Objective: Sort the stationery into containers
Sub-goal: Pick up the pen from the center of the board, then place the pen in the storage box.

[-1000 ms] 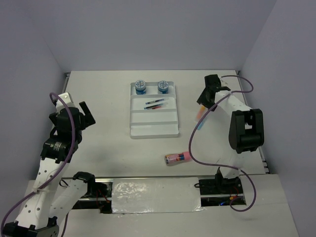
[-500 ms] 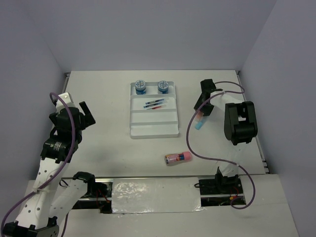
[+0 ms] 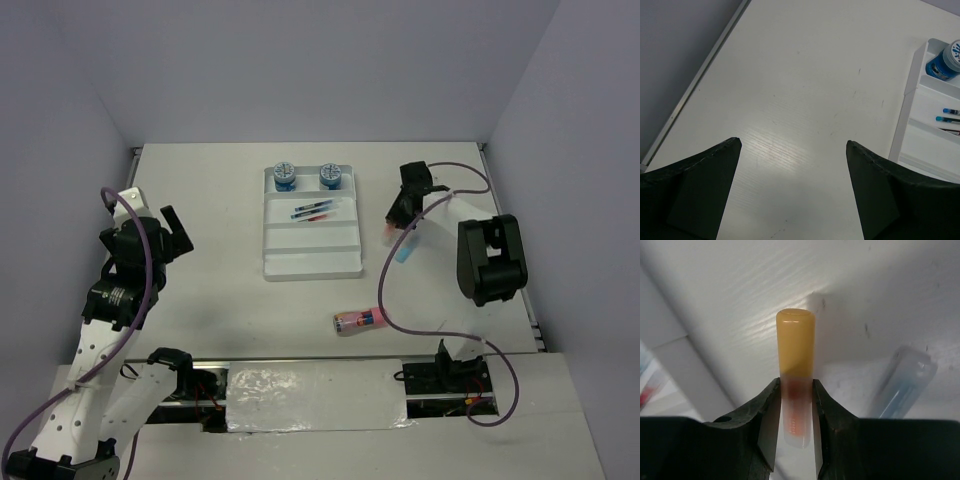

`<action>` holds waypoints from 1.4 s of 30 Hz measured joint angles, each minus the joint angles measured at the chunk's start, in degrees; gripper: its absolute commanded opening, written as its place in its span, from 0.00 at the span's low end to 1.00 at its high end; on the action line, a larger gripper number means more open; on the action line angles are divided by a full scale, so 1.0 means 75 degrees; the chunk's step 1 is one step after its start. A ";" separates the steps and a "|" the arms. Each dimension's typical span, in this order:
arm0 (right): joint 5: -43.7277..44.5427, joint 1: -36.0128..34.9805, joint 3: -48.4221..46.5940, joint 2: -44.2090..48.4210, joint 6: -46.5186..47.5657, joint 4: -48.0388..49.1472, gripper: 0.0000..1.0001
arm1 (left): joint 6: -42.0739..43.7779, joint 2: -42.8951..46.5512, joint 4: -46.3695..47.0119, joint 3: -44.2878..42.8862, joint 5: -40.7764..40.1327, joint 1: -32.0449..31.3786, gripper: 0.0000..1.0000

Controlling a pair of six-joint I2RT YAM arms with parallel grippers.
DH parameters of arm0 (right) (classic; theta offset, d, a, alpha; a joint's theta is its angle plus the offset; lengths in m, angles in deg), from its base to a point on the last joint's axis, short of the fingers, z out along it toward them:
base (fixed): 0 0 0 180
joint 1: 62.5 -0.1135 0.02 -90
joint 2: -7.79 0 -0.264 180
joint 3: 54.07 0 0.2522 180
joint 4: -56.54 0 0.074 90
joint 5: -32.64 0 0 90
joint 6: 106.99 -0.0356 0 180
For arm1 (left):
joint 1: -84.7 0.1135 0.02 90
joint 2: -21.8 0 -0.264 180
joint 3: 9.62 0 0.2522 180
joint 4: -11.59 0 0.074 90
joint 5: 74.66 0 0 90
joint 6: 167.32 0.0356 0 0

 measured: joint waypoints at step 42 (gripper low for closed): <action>0.2200 -0.4042 0.0125 0.0405 -0.7044 0.0985 0.56 | 0.0000 0.0207 0.0003 0.0000 0.0015 -0.0154 0.99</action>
